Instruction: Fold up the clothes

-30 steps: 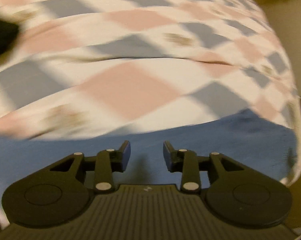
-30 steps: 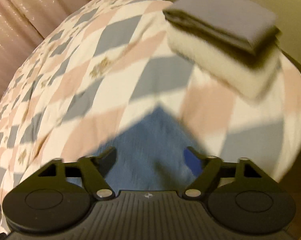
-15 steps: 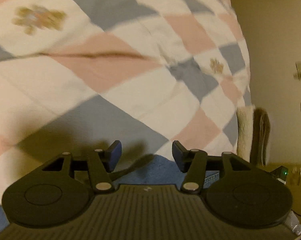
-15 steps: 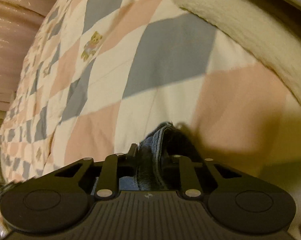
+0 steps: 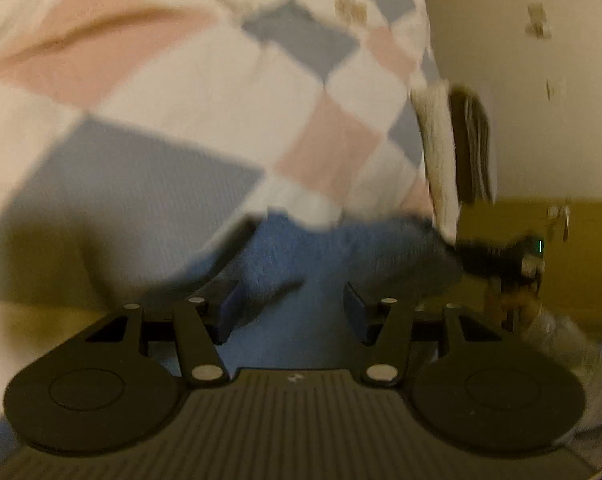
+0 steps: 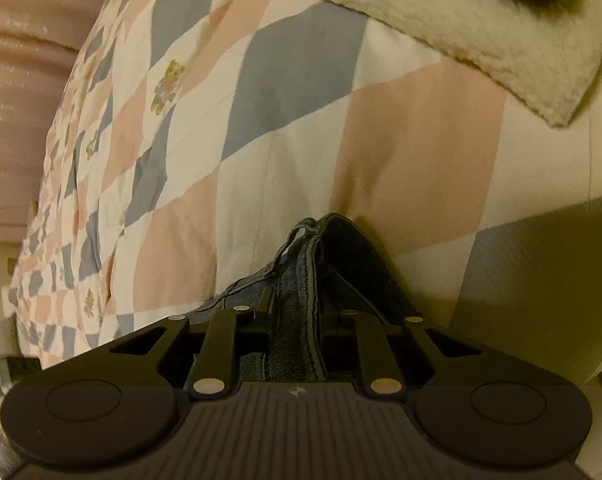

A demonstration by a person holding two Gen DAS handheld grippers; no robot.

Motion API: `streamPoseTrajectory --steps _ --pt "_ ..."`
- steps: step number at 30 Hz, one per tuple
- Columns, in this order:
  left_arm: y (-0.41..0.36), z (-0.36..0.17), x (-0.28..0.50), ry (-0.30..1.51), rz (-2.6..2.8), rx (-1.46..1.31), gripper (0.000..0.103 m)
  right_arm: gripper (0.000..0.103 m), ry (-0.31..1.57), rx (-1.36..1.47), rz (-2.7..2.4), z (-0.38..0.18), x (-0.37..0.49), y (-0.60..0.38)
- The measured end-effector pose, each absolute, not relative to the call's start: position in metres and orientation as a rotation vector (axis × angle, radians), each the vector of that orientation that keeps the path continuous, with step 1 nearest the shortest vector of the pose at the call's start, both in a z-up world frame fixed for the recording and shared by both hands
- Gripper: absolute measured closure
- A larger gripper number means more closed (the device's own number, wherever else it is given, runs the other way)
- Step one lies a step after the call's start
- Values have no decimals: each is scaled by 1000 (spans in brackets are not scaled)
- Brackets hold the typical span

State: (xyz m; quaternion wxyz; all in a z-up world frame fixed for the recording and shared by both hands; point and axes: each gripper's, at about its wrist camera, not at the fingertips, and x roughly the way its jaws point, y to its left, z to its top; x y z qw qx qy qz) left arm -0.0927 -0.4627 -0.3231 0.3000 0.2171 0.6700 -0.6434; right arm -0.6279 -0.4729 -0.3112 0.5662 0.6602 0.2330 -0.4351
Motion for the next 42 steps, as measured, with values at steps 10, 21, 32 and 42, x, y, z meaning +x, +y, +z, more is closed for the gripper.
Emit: streamPoseTrajectory --steps 10,21,32,42 --pt "-487 -347 -125 1886 -1792 694 40 86 554 1578 -1010 -314 -629 -471" --pt "-508 -344 -119 1552 -1758 602 84 89 534 1430 -1008 -301 -622 -501" --pt "-439 -275 -121 1312 -1799 578 78 67 631 1003 -1227 -253 -579 -513" --pt "-449 -355 -133 1337 -1501 553 85 103 927 839 -892 -321 -470 -497"
